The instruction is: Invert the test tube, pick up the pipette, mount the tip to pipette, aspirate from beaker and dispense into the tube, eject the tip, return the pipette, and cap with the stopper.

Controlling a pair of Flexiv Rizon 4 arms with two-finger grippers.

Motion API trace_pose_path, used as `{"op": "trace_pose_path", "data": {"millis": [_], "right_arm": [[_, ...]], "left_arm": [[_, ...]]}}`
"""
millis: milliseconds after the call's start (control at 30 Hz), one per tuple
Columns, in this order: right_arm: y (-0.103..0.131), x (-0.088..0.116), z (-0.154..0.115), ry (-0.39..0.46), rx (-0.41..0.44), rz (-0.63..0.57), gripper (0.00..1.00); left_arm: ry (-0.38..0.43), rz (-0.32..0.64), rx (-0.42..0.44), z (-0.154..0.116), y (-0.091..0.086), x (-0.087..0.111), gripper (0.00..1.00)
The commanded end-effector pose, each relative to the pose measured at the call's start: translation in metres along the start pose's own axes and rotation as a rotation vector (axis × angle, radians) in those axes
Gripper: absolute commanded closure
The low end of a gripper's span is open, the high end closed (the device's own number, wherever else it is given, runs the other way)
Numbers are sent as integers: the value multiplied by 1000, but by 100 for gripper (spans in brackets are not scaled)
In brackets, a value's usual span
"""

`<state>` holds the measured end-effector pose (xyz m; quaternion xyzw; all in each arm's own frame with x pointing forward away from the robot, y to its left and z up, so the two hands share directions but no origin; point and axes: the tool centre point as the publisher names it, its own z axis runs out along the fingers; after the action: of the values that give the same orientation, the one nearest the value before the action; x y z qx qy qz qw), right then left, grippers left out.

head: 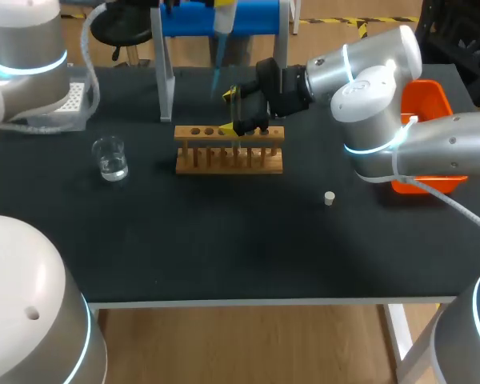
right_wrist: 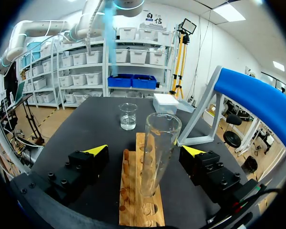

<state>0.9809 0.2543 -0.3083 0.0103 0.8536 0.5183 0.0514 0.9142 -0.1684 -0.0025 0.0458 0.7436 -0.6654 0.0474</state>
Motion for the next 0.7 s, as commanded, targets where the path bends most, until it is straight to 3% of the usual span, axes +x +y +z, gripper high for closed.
{"op": "trace_pose_path", "data": {"millis": [33,400,700], "right_arm": [[0,0,-1,1,2,0,0],[0,0,-1,1,2,0,0],[0,0,-1,1,2,0,0]], "left_arm": [[-79,-7,4,-16,8,39,100],[-123,-46,38,-22,49,86,100],[-105,-36,68,-4,76,104,100]]}}
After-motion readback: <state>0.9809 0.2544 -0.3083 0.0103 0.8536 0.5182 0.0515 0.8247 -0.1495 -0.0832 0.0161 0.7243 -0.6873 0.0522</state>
